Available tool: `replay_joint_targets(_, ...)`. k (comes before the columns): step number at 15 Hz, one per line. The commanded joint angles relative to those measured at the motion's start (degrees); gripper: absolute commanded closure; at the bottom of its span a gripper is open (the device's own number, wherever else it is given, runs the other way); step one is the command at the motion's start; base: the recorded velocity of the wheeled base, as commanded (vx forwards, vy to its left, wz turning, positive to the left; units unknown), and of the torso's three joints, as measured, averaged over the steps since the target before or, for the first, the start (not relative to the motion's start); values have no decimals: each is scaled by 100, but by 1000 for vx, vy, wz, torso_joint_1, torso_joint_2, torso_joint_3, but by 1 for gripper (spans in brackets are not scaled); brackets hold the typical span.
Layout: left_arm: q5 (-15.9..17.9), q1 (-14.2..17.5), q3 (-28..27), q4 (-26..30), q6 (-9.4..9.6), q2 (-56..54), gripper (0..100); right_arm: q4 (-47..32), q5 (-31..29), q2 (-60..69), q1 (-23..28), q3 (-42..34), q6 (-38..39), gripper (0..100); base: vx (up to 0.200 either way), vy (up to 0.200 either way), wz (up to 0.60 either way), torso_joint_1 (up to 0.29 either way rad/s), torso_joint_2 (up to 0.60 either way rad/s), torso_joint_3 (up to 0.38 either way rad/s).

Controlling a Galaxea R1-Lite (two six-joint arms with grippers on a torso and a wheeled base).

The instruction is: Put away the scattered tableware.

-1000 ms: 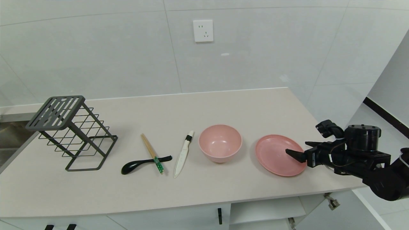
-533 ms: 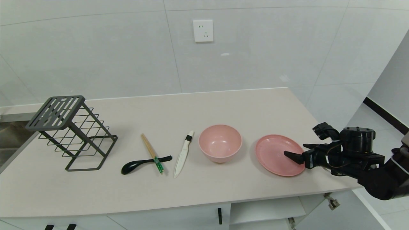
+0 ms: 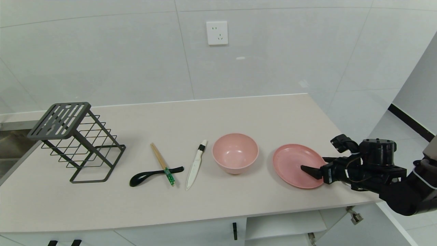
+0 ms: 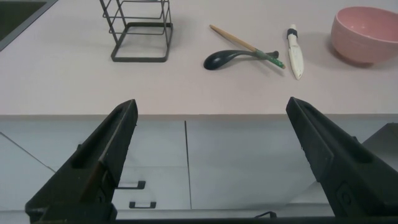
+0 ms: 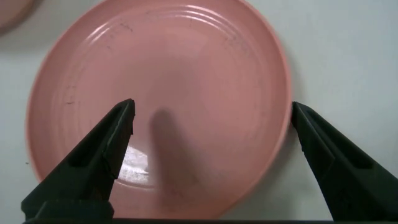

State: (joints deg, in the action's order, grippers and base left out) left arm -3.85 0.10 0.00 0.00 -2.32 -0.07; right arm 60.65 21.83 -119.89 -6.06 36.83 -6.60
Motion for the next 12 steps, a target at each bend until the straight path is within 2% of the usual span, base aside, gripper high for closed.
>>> replay_joint_targets(1,-1,-1,0,0,-6,7,0,35,84,-52,-106,9,-8,0,0,0,0,0,0,0)
replay_joint_targets(5,-1,8,0,0,-6,7,0,70,111,-166,-194,17,-8,0,0,0,0,0,0,0)
replay_joint_targets(6,-1,-1,0,0,-6,7,0,70,84,-298,-168,26,0,100,0,0,0,0,0,0)
replay_joint_targets(9,-1,-1,0,0,-6,7,0,70,-232,-482,-18,132,0,100,0,0,0,0,0,0)
replay_joint_targets(12,-1,-1,0,0,-6,7,0,70,-285,-614,149,299,-8,100,0,0,0,0,0,0)
